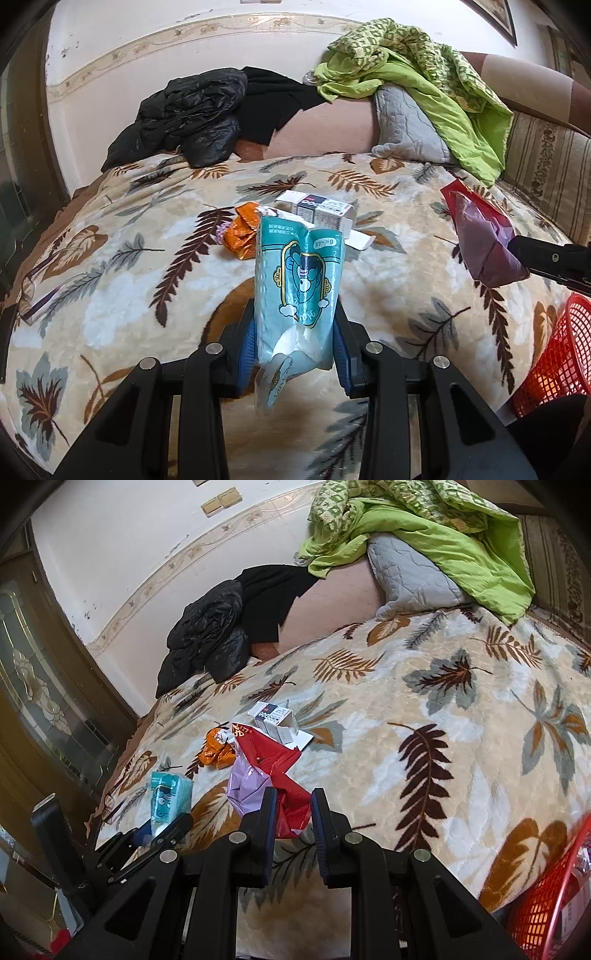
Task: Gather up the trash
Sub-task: 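Carry the blue pouch and red wrapper to the red basket and release both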
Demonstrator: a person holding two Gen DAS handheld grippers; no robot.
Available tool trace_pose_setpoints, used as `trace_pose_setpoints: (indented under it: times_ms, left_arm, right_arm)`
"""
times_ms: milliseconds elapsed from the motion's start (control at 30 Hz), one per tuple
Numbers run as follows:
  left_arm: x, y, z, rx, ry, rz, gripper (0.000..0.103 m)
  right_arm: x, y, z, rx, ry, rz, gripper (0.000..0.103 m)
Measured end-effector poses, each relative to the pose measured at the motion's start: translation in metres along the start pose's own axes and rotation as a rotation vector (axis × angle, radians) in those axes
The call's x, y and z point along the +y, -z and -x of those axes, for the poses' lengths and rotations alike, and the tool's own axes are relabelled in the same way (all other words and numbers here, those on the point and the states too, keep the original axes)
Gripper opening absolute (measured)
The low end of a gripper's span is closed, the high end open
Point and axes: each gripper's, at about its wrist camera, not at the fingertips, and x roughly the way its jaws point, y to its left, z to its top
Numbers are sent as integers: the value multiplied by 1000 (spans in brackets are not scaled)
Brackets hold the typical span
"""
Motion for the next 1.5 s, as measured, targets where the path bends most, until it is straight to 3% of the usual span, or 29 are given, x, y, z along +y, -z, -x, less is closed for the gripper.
trace_pose_setpoints:
  times_ms: [333, 500, 733, 900, 1000, 1100, 1167, 1200, 1333, 1500]
  left_arm:
    - [-36, -1, 16, -5, 121, -61, 35]
    - [-73, -7, 31, -1, 250, -106, 35]
    - [-161, -16, 51, 33, 502, -226, 35]
    - [-237, -21, 57, 142, 718, -293, 35]
    - [-270, -21, 56, 195, 787, -323, 35]
    - [-304, -13, 58, 229, 813, -373, 39]
    - [-321, -5, 56, 255, 813, -393, 56]
    - [-325, -3, 54, 263, 818, -392, 57]
    - [-327, -3, 48, 285, 814, -373, 58]
    - [-301, -9, 46, 271, 766, -309, 61]
  right_arm:
    - [-26, 8, 44, -13, 19, -67, 20]
    - [-62, 14, 95, -68, 80, -134, 20]
    - [-133, 30, 173, -157, 227, -278, 20]
    - [-180, 49, 222, -206, 338, -373, 20]
    - [-199, 58, 238, -224, 371, -415, 20]
    - [-215, 66, 244, -214, 391, -461, 24]
    - [-225, 71, 246, -200, 421, -490, 30]
    - [-230, 73, 248, -199, 429, -498, 37]
    - [-236, 77, 252, -206, 439, -504, 37]
    - [-231, 70, 249, -212, 412, -484, 37]
